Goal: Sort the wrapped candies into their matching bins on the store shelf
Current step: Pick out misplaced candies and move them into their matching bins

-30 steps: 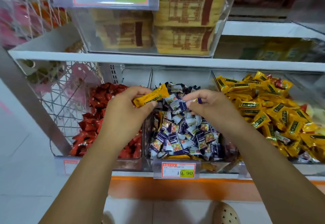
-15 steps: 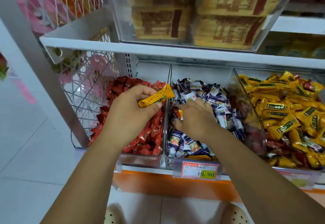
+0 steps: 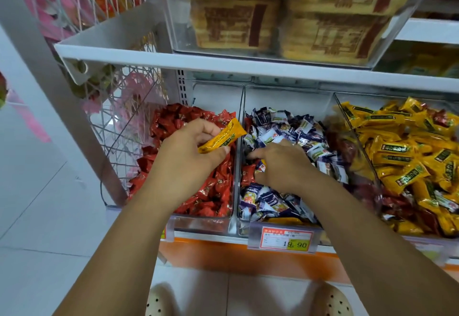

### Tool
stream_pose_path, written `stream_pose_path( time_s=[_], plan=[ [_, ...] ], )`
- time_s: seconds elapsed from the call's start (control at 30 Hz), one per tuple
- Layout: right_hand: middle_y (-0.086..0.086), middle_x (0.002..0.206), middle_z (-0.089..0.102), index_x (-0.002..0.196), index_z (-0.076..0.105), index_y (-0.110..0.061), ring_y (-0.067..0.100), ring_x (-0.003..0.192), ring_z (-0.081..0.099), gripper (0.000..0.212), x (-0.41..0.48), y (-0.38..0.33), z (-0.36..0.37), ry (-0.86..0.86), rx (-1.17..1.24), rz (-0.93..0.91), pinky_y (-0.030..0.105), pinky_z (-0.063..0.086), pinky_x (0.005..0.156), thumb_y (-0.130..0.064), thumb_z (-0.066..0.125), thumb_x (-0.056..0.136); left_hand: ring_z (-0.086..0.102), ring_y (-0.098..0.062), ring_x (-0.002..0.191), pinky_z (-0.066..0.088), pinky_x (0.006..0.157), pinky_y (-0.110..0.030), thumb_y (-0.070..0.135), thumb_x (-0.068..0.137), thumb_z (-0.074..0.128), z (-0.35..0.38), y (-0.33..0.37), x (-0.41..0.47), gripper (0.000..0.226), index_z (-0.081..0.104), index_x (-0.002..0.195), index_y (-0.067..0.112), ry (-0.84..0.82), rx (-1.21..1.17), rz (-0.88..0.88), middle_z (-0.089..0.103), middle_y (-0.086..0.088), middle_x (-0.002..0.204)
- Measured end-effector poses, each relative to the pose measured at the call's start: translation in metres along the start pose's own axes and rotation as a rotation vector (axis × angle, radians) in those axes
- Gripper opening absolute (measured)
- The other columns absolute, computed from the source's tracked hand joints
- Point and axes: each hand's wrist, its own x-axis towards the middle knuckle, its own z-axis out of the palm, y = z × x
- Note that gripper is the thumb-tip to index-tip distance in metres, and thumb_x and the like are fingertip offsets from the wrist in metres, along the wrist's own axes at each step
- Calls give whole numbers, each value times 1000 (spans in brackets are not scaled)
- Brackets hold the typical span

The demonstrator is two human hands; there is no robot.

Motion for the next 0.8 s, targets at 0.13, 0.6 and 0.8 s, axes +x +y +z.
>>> stream_pose_path(
  time_s=[0.13,0.6,0.8],
  plan=[
    [-18,83,49,105,68,-39,15,93,49,20,0,2,-4,61,180,-50,40,36,99,-42,67,85,55,4,59,37,55,-6,23,84,72,0,-2,-1,14,60,86,29,-19,16,-8,69,9,82],
    [12,132,54,131,54,-8,27,114,55,44,-18,11,-31,-181,157,94,31,47,91,-22,64,90,69,-7,78,55,82,-43,17,89,64,7,0,3,26,58,108,35,-19,-30,-10,66,10,92],
    [5,142,45,139,45,-22,22,123,49,56,-18,19,-33,-263,259,65,28,43,92,-15,68,88,59,-9,64,46,51,-23,14,94,54,6,2,2,17,55,102,30,-89,66,6,57,-2,94]
  ],
)
